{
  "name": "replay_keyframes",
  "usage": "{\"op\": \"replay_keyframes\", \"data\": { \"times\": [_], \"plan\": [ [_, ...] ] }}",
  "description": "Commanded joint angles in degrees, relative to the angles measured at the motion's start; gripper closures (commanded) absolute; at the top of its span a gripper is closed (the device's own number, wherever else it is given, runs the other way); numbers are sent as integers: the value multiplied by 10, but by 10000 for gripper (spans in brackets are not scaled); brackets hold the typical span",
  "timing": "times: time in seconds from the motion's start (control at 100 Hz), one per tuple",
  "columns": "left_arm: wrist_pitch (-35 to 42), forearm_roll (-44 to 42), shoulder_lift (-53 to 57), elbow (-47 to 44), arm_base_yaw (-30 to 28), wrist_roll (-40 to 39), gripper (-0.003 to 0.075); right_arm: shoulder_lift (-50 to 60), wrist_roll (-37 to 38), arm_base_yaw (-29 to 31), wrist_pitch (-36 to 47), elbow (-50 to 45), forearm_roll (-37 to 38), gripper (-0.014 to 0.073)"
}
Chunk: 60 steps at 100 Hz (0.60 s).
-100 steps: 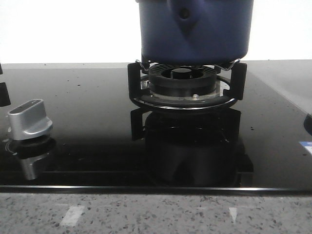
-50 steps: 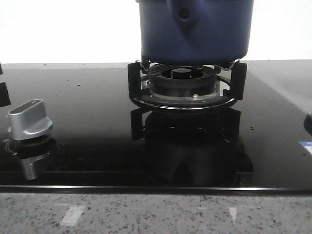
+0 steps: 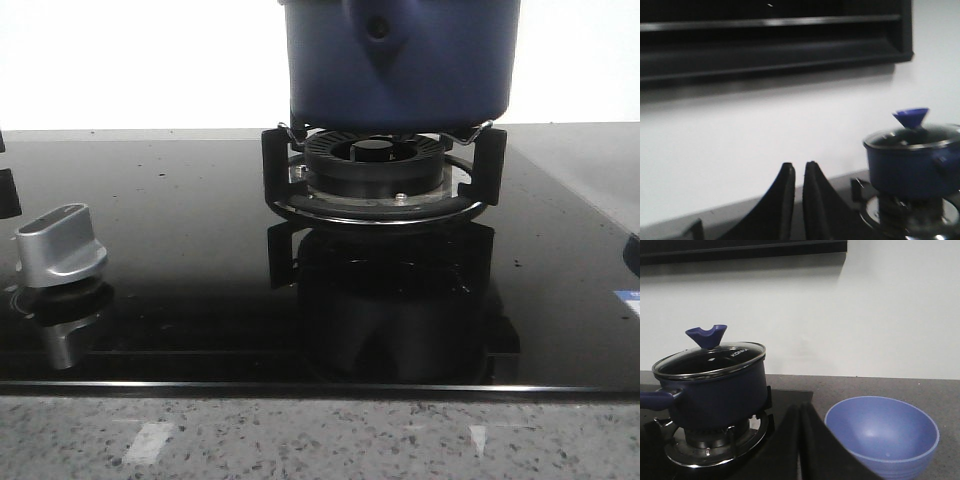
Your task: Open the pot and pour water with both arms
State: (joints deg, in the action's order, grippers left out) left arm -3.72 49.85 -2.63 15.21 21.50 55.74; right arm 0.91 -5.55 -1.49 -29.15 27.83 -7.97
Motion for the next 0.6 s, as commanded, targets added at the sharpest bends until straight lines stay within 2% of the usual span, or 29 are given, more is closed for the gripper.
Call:
{"op": "replay_keyframes", "data": {
  "times": [0.0, 0.05, 0.09, 0.34, 0.54, 0.59],
  "plan": [
    [-51, -311, -8, -10, -20, -367, 731, 5, -4, 0, 47, 11, 4, 660],
    [-65, -372, -8, -31, -34, -457, 731, 5, -4, 0, 47, 11, 4, 660],
    [-65, -385, -8, -53, -47, -481, 731, 5, -4, 0, 47, 11, 4, 660],
    [-83, -385, 19, -128, -135, -489, 731, 5, -4, 0, 47, 11, 4, 660],
    [-81, -396, 44, -171, -150, -489, 731, 5, -4, 0, 47, 11, 4, 660],
    [-102, -399, 44, -171, -150, -489, 731, 5, -4, 0, 47, 11, 4, 660]
  ]
}}
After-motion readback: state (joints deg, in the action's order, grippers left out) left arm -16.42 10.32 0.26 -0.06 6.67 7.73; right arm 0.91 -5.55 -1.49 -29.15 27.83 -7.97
